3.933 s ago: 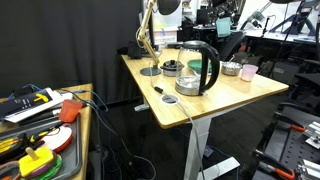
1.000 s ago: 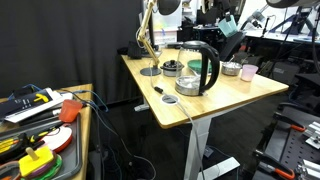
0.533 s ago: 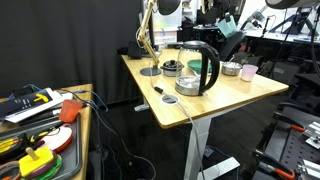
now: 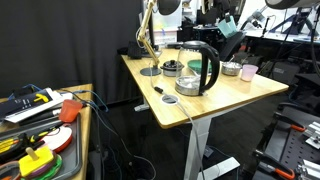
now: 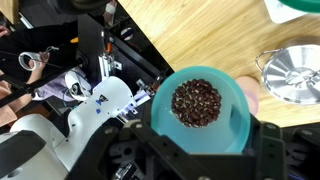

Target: Pour the things in the blue cup onto the plate

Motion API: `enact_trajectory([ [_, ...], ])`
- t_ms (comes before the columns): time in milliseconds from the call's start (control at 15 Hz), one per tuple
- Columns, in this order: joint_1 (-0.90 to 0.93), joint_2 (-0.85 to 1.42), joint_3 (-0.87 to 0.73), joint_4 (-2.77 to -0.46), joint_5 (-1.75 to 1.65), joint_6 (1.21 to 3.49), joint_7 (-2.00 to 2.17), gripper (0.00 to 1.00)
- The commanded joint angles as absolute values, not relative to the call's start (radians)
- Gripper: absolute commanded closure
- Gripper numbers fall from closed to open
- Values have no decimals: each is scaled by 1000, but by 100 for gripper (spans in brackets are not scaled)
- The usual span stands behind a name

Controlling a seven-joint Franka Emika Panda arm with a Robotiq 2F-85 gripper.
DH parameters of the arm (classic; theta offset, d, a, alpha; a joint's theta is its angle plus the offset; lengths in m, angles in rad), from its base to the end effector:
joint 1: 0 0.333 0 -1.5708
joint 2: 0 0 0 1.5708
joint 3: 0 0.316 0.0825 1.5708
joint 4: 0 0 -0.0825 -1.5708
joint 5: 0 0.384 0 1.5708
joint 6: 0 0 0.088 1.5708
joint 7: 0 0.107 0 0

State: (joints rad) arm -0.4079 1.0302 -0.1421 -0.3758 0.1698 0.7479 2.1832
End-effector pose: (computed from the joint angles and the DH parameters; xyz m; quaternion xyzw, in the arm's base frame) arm 0.6210 -0.2843 0.4322 0.2438 -0.9147 -0.2249 0.2307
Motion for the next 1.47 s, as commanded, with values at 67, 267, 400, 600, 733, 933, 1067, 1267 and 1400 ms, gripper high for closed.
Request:
enact_trajectory([
  [67, -434, 1055, -110, -357, 202, 783, 2264, 46],
  [267, -448, 1079, -88, -356, 242, 856, 2367, 46],
  [400, -454, 1094, -73, -357, 256, 896, 2426, 46],
  [600, -441, 1067, -97, -444, 247, 944, 2504, 46],
  [733, -431, 1068, -111, -462, 229, 936, 2567, 46],
  [933, -432, 1133, -110, -364, 206, 873, 2701, 46],
  [1067, -391, 1021, -347, -595, 319, 954, 2609, 46],
  [1267, -334, 1038, -580, -614, 446, 918, 2604, 46],
  [1400, -307, 1055, -650, -602, 506, 884, 2603, 46],
])
